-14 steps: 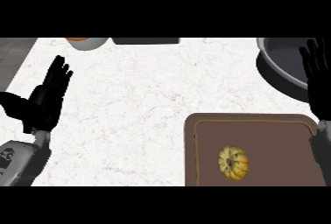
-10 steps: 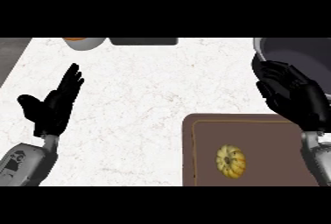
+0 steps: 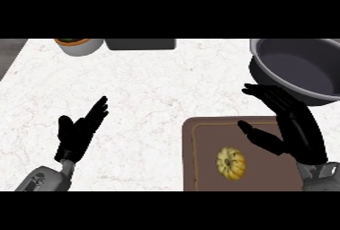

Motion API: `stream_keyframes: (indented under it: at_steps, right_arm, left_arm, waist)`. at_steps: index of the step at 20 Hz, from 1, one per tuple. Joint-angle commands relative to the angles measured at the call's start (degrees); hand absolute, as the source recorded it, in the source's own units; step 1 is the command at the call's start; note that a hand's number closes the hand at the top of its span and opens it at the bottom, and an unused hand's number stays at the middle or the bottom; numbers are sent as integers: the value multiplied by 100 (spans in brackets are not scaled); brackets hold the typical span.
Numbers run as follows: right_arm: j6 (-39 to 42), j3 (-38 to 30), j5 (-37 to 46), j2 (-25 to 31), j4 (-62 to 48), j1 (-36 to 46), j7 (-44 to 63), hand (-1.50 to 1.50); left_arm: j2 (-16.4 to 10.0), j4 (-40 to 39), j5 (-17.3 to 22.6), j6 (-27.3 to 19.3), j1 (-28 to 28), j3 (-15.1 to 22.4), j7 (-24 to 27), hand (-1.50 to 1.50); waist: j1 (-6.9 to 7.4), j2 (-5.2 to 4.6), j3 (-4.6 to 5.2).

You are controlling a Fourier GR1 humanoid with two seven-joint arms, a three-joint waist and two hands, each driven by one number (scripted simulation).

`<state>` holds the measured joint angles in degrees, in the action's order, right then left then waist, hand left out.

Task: Pick the squash from the tray and place it in the pot

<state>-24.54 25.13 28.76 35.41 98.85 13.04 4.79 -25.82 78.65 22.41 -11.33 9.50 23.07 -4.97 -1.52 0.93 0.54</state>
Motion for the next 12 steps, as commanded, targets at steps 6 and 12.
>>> stream_keyframes:
  at_steps: [6, 12]
  right_arm:
    - [505, 1723, 3281, -1029, 994, -454, 2414, -150]
    - [2051, 2406, 4354, -2144, 1311, -707, 4544, -150]
  left_arm:
    - [-65, -46, 52, 317, -256, 36, 111, 0]
    - [176, -135, -77, 241, -196, 168, 142, 0]
  waist:
    - [-27, 17, -4]
    - [-35, -18, -19]
